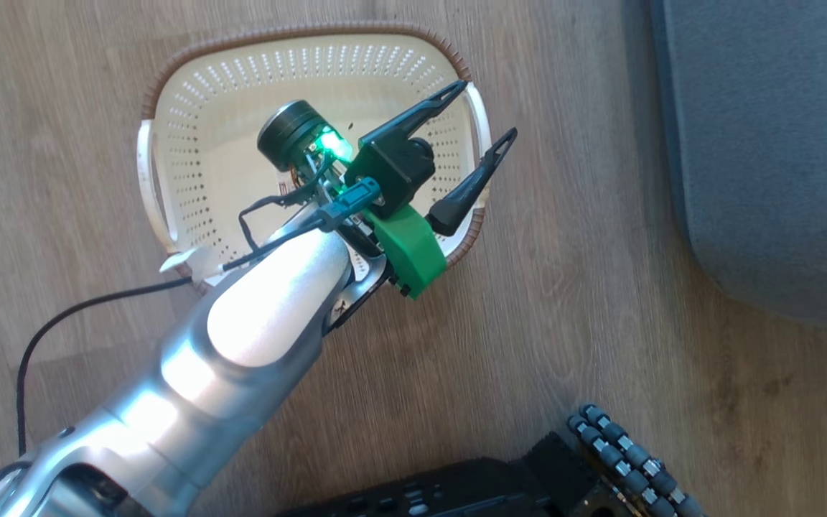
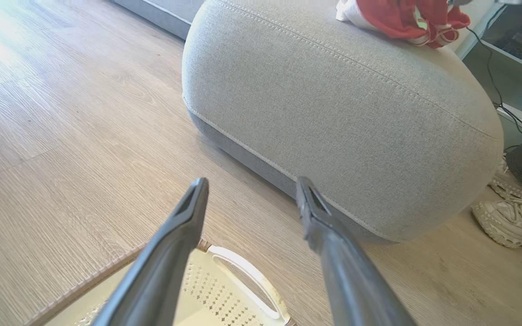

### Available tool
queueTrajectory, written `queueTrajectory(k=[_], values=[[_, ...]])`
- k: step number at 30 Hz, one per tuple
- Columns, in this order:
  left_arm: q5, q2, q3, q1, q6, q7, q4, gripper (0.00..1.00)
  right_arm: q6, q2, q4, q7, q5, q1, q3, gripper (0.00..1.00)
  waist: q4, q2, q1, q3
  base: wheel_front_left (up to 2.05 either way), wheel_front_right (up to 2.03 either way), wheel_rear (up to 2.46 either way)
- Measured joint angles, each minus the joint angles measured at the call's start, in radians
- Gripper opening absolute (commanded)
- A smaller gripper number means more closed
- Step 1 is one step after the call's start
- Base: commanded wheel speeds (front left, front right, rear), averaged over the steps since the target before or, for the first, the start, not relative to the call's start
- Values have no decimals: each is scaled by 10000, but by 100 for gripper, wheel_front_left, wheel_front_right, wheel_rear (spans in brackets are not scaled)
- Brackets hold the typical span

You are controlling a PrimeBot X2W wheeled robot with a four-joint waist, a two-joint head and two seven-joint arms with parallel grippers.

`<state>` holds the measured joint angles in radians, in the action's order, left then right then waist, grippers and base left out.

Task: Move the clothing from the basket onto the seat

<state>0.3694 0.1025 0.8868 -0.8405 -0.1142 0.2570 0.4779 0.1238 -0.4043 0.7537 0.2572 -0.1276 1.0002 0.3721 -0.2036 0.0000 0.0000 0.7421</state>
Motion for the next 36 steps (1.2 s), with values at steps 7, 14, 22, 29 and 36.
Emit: queueTrajectory(k=[7, 14, 22, 29, 36], values=[[-84, -161, -330, 256, -15, 0, 59, 100, 0, 414, -1208, -2, -339, -1655, -458, 100, -21, 0, 0, -652, 0, 0, 0], [-174, -253, -1149, 865, -90, 0, -6, 100, 0, 510, -2245, -2, -575, -2821, -1283, 100, 154, 0, 0, -1432, 0, 0, 0], [-472, -303, -2213, 1739, -88, 0, -67, 100, 0, 648, -3413, -2, -1012, -3674, -2514, 100, 640, 0, -1, -2385, 0, 0, 0], [-690, -399, -3532, 2703, 73, -2, -219, 100, 0, 926, -3927, -2, -1425, -4425, -3607, 100, 1189, 1, -1, -3280, 0, 0, 0], [-1131, -422, -4729, 3567, 276, -2, -389, 100, 0, 1014, -4025, -2, -1551, -4846, -4134, 100, 1790, 1, -1, -4101, 0, 0, 0]])
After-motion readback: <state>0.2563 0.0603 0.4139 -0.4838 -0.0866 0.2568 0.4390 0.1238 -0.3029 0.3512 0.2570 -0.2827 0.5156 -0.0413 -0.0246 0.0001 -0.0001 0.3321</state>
